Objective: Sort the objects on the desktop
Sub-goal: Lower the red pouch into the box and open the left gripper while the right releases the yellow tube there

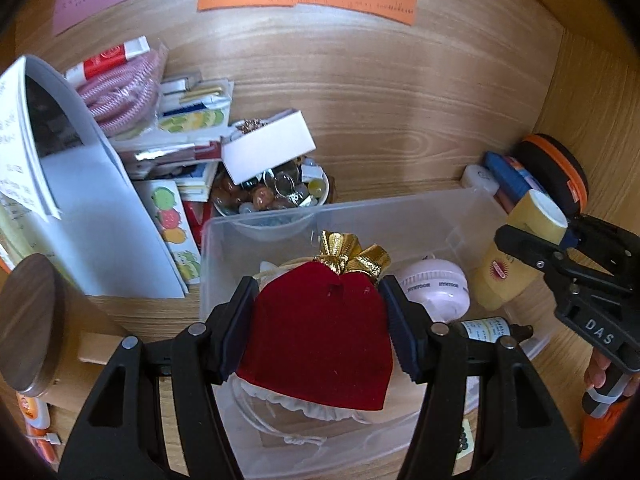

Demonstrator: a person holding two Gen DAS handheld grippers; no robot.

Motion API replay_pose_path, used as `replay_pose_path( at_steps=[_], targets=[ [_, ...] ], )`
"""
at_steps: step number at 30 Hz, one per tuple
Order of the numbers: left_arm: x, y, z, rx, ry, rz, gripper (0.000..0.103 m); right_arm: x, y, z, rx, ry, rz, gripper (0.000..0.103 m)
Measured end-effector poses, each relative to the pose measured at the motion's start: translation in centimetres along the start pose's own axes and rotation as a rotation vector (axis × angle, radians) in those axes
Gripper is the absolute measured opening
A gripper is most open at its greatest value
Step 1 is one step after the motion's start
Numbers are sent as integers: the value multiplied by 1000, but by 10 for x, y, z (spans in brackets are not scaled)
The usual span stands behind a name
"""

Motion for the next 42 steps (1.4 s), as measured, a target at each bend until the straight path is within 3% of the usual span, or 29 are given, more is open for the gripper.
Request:
replay_pose_path(
  at_steps=[11,29,36,42],
  targets=[
    [7,17,-1,14,5,-46,61,9,27,-3,14,-15,-53,26],
    [7,15,-2,-28,5,-22,73,11,35,-2,9,-3,-55,26],
    [6,15,-3,-30,3,-20,73,11,32,-2,25,10,-35,48],
    [6,14,-2,-42,4,-23,74,7,25,-1,39,15,-7,57]
  ],
)
Point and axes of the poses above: each gripper's, at about its wrist camera, not at the fingertips, and y roughly the way its jaws point, z to its right, x to its underside, the point moved 1 cm from there along y, roughly the way its jaws point, and after that the axes turned 5 degrees about x, right-handed, at the moved point
